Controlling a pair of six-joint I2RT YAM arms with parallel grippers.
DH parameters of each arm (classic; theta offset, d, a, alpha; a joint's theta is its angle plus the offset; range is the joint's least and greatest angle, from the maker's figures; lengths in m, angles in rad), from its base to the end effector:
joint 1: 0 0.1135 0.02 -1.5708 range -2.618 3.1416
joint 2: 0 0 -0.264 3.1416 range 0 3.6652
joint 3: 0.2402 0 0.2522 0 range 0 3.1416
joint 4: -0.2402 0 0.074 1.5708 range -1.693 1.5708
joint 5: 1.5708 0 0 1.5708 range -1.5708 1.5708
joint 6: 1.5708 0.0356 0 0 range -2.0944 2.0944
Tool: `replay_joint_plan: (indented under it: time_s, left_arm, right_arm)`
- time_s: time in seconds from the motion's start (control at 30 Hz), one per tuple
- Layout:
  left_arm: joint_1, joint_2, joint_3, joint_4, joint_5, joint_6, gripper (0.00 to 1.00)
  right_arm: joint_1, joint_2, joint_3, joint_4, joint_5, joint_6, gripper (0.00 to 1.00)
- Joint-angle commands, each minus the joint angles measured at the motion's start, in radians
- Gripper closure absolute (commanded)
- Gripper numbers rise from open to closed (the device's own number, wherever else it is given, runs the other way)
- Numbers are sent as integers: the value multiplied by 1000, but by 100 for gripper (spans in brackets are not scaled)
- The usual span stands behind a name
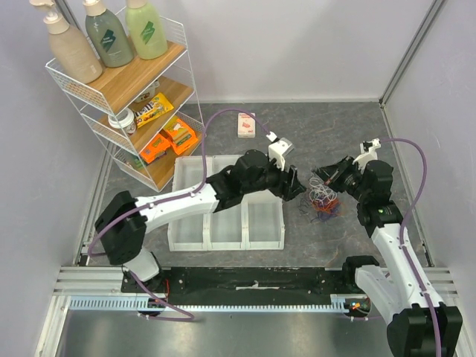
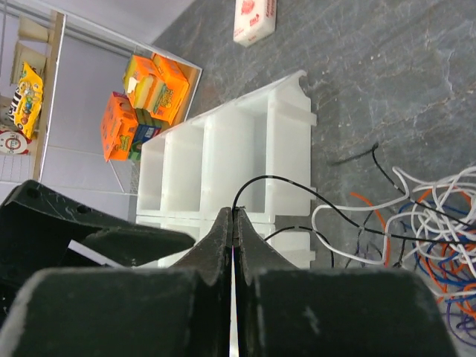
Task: Untangle the cables
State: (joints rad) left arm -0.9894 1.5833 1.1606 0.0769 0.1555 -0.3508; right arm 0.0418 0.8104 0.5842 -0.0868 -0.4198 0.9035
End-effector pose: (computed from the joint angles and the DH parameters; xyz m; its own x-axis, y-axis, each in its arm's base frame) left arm 0.2008 -0.3156 0.2947 -0.4860 0.1214 -0.8655 0.7865 0.4925 -0.3726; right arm 0.1908 0.0225 0.2755 -0.5247 0.6960 -0.4902 -0.0217 0.5647 0.8250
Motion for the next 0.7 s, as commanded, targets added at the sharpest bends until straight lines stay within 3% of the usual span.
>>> replay_joint_plan:
  time_s: [0.0,0.43,0.53,0.67]
  left_arm:
    - [-20,70,-12,363,-54,-10,29]
    - [-26,182,34,454,-54,68,43]
    - [-26,211,73,445,-33,70,61]
    - [-26,244,148,361,36,88,94]
  right_arm:
    - [-5,-36,45,-48,-45,51,100]
    - [-8,-70,59,-59,-66,118,100]
    - [-8,-71,57,-63,-63,120,100]
    - [-10,-77,62,-67,-43,112,100]
